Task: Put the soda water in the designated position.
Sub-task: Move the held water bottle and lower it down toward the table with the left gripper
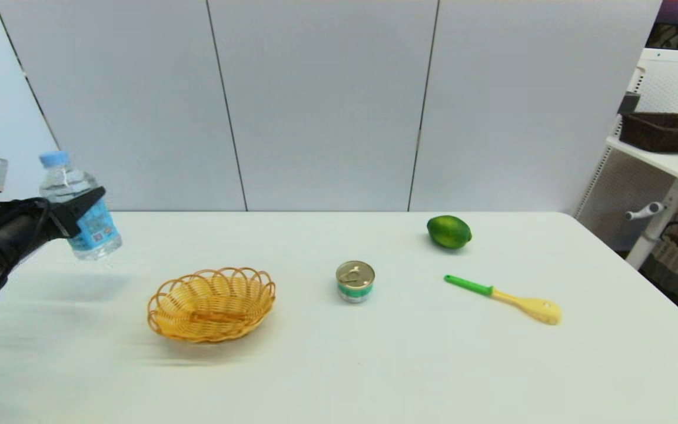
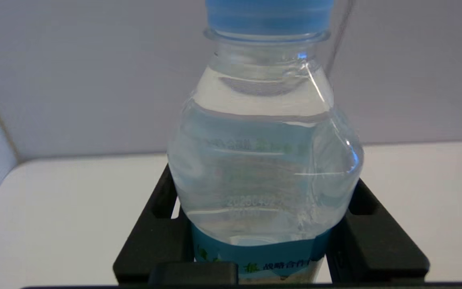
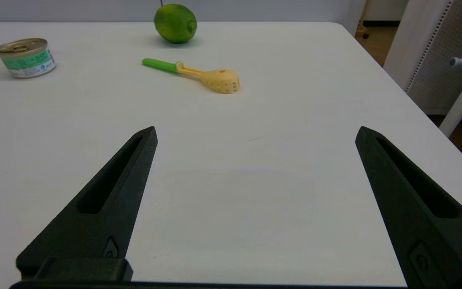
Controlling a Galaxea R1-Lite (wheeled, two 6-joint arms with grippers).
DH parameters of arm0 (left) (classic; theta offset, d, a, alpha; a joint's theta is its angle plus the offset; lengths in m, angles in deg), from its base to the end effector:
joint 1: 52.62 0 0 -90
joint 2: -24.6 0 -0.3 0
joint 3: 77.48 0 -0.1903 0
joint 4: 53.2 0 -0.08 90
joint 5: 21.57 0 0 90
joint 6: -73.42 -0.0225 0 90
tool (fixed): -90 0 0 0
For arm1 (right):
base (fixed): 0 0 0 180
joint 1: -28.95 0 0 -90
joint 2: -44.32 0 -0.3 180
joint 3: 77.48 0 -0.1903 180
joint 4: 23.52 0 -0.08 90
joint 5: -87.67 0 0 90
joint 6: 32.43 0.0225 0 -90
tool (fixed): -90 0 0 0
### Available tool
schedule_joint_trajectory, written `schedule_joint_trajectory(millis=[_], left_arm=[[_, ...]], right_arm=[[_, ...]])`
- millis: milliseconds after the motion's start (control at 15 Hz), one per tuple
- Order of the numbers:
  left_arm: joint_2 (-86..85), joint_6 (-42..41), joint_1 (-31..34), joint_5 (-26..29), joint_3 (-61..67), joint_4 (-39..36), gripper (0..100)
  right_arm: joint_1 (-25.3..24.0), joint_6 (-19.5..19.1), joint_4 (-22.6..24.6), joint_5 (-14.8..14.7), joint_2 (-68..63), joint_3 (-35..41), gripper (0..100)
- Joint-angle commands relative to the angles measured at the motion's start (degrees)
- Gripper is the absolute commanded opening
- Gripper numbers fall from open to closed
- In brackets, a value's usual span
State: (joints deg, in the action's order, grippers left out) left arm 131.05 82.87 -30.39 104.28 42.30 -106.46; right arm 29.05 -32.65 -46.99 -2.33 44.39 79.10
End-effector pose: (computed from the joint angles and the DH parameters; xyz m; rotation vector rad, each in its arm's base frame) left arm 0.2957 0.1066 0.1623 -0.1043 -0.0876 -0.2455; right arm -0.0230 0.0000 0.0755 -0.0038 -0.0003 -0.0017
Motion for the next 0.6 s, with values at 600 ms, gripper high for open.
schedule_joint_trajectory(millis=[600], left_arm=[[-21.2,1.5,0.1,36.4,3.5,14.7,0]], right_arm=[[0.0,0.0,0.0,0.0,-0.1,0.0,100]])
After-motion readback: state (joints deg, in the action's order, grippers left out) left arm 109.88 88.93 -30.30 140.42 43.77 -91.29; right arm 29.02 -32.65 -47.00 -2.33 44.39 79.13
